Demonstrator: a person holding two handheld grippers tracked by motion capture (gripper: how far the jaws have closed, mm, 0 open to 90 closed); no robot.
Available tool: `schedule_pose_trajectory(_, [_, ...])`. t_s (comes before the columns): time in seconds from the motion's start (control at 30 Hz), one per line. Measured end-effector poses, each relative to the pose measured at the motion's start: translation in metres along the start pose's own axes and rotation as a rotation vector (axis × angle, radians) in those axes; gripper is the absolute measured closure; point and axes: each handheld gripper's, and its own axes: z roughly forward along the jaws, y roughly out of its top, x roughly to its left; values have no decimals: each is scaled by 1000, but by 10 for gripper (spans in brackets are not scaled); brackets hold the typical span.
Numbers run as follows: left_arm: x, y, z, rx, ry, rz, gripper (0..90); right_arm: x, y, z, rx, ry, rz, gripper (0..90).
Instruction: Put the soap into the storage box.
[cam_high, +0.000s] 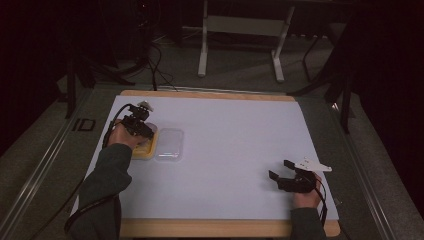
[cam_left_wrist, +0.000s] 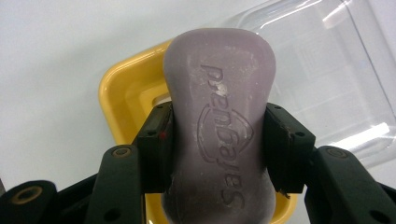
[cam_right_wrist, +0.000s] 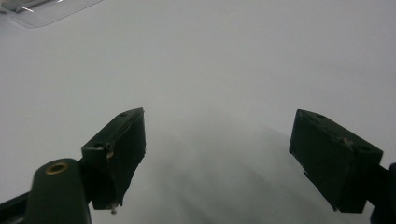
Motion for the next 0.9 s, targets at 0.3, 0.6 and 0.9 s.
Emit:
schedule_pose_trajectory(0.3, [4, -7, 4, -4, -9, -34, 497, 0, 0, 0, 1, -1, -1, 181])
schedule_pose_trajectory(0.6, [9, -12, 10, 5, -12, -69, 497, 0, 0, 0, 1, -1, -1, 181])
schedule_pose_trajectory(0.9, [7, -16, 18, 10, -19, -83, 497, 0, 0, 0, 0, -1, -2, 181])
